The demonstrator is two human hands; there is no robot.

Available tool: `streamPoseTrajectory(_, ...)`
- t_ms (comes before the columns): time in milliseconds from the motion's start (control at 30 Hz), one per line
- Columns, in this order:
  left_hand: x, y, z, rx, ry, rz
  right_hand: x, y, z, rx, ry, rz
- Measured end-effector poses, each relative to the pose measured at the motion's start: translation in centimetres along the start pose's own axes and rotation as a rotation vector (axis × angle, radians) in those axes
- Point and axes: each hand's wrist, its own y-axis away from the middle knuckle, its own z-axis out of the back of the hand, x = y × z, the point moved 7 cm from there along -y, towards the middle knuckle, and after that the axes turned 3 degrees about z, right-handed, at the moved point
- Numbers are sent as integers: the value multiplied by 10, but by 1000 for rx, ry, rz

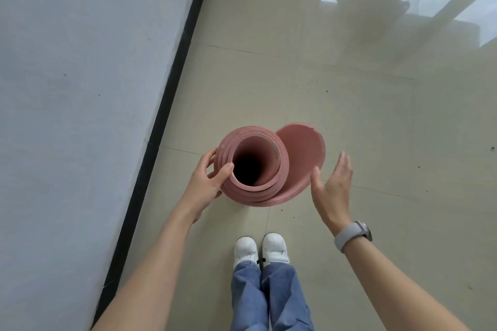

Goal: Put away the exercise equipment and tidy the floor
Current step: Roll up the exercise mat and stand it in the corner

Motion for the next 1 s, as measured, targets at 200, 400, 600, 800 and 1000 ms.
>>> streamPoseTrajectory(200,-23,0,-1,-32,-381,-305,8,-20,-40,303,-204,-294)
streamPoseTrajectory(400,-21,-3,13,-163,-626,-416,67,7,-64,439,-78,14)
streamPoseTrajectory(600,4,-1,28,-214,-762,-413,102,15,-77,518,-149,112)
streamPoseTrajectory(800,-15,-10,38,-307,-511,-356,92,7,-89,458,78,30)
streamPoseTrajectory(1000,-13,-42,46,-40,-562,-138,88,11,-91,516,189,36)
